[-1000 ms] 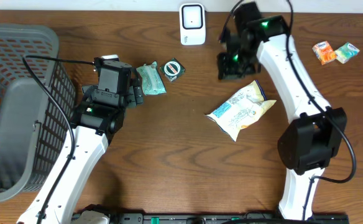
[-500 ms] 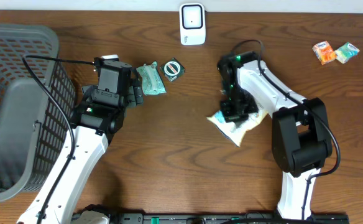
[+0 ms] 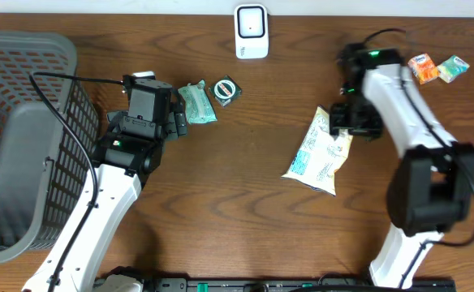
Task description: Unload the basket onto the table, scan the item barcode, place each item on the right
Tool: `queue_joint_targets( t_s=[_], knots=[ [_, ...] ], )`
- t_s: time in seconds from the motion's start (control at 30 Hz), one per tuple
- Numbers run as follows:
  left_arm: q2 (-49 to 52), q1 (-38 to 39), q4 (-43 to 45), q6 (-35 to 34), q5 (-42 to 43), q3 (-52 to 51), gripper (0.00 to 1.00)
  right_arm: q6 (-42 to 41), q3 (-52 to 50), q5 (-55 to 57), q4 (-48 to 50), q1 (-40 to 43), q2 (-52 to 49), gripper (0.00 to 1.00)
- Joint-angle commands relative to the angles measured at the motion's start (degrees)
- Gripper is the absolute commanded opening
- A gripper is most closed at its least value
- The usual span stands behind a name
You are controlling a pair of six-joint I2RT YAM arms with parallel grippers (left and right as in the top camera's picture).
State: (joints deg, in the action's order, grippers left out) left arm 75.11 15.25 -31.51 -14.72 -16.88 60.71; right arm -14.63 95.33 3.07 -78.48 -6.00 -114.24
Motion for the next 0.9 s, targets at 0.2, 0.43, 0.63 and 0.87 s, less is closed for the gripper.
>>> queue_joint_targets(
  t_s=[0.2,0.43,0.63,0.87],
  knots=[
    [-0.39,-0.17,0.0,0.74,-0.98,0.2,0.98,14.32,-9.14,-26.12,3.67,9.81,1.73,0.98],
    [-0.39,-0.17,0.0,0.74,-0.98,0.2,0.98,14.19,-22.16,-38.58,16.83,11.69,1.73,0.99],
    [-0.39,-0.17,0.0,0.74,-0.98,0.2,0.98,9.05,-27.82,-38.84,26.36,11.13,1.73,0.79],
    [-0.37,-0.17,0.0,0.74,-0.98,0.2,0.98,7.85,-28.0,-49.72,34.18,8.55,1.73,0.01]
  ],
)
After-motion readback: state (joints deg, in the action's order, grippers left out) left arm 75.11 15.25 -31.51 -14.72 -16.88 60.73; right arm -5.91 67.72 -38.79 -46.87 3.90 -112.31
